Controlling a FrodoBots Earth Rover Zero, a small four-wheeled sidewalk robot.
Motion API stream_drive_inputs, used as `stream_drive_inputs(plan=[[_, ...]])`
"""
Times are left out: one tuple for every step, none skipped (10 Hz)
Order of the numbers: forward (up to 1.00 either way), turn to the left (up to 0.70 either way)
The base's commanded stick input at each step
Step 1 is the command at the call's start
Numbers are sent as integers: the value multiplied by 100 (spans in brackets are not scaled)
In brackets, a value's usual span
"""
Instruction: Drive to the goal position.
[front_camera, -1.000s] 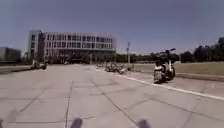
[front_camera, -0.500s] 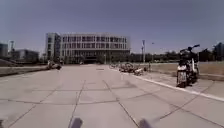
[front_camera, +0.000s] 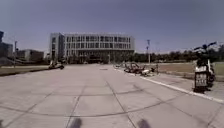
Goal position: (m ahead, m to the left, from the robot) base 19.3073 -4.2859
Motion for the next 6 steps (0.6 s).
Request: stream_drive_inputs(plan=[[100, 0], [100, 0], [100, 0], [100, 0], [100, 0], [100, 0]])
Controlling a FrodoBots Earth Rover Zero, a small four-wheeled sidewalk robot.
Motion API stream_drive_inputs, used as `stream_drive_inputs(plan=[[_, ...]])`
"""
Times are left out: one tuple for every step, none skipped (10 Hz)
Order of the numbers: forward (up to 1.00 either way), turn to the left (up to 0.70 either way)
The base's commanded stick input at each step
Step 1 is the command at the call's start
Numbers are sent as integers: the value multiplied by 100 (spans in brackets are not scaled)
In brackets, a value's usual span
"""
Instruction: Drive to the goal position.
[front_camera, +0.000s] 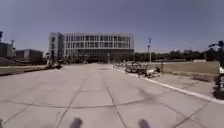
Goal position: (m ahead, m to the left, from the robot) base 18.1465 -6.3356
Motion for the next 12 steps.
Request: stream_drive_inputs(plan=[[100, 1], [100, 40], [100, 40], [100, 40], [100, 25], [100, 0], [100, 0], [100, 0], [100, 0], [100, 0], [100, 0], [100, 0]])
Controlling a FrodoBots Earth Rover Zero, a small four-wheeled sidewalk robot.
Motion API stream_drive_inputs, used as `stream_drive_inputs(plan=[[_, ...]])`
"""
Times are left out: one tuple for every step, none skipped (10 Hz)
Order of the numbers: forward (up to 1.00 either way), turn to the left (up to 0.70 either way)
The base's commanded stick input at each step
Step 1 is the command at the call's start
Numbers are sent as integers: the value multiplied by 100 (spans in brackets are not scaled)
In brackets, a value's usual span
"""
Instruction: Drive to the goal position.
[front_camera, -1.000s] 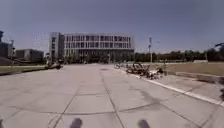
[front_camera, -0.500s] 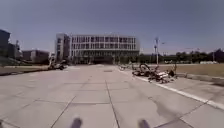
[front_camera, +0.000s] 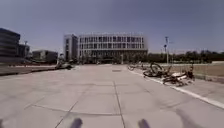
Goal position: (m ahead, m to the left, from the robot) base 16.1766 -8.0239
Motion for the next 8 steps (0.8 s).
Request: stream_drive_inputs(plan=[[100, 0], [100, 0], [100, 0], [100, 0], [100, 0], [100, 0], [100, 0], [100, 0]])
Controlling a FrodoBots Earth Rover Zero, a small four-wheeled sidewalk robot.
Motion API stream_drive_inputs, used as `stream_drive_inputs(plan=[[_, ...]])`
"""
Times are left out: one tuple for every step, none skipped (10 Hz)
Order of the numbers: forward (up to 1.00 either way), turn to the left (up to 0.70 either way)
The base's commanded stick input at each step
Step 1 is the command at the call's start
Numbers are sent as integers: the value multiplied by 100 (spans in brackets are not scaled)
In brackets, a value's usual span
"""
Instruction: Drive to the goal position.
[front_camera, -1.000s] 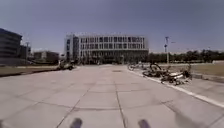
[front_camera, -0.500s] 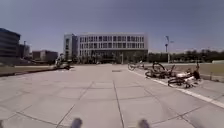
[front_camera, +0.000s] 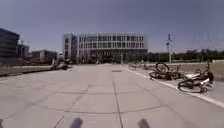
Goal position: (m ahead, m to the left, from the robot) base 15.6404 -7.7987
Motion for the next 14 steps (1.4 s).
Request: stream_drive_inputs(plan=[[100, 0], [100, 0], [100, 0], [100, 0], [100, 0], [100, 0], [100, 0], [100, 0], [100, 0], [100, 0], [100, 0], [100, 0], [100, 0], [100, 0]])
